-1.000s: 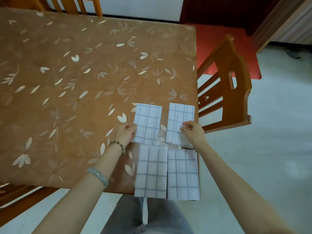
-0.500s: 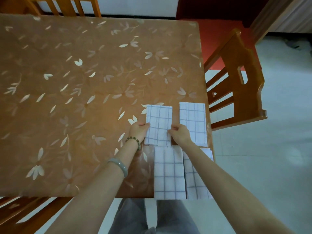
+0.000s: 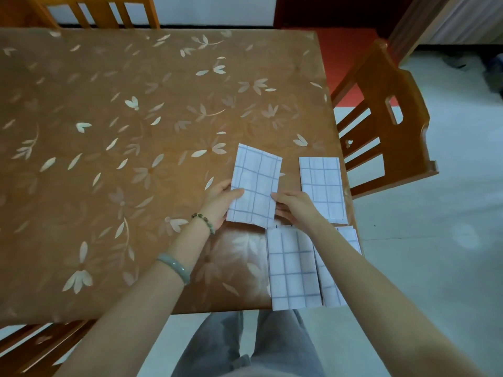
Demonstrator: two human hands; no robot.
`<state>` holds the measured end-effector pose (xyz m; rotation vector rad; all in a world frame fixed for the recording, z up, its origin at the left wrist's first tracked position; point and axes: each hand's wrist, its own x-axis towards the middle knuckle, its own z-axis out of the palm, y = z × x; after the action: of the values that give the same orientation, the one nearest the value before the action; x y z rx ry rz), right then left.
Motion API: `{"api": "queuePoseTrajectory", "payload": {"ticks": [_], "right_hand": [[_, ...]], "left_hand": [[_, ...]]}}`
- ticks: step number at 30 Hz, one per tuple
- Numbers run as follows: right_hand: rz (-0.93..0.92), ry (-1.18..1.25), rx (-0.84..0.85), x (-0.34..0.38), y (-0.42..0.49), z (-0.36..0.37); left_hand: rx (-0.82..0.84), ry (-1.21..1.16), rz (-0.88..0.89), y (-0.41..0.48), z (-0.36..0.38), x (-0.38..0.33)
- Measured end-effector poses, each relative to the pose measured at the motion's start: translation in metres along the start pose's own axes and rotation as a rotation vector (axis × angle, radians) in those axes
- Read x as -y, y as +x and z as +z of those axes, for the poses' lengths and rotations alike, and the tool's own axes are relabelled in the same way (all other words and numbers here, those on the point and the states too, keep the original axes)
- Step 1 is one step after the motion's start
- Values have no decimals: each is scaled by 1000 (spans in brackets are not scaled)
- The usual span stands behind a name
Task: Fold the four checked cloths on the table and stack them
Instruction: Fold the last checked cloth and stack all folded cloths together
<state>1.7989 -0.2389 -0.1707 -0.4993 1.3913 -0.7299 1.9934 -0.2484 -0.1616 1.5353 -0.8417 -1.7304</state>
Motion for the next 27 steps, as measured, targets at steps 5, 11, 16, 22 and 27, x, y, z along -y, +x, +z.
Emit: {"api": "queuePoseTrajectory", "payload": {"ticks": [5,11,16,22,27], "right_hand": [[-9,-239,-71,-26,-23,24],[17,-548,-216,-92,-53,27],[-37,-732,-251,-116,-67,21],[-110,-922,-274,-121,-71,3],[-572,-1417,-472,-150,-77,-54]], "left_hand": [[-56,124,-107,-45,-41,33],[-54,260,-255,-71,-63,98],[-94,448,-224,-76,-58,124],[-252,776,-79,-83,-42,120],[41,1324,484,-86,-17,125]]}}
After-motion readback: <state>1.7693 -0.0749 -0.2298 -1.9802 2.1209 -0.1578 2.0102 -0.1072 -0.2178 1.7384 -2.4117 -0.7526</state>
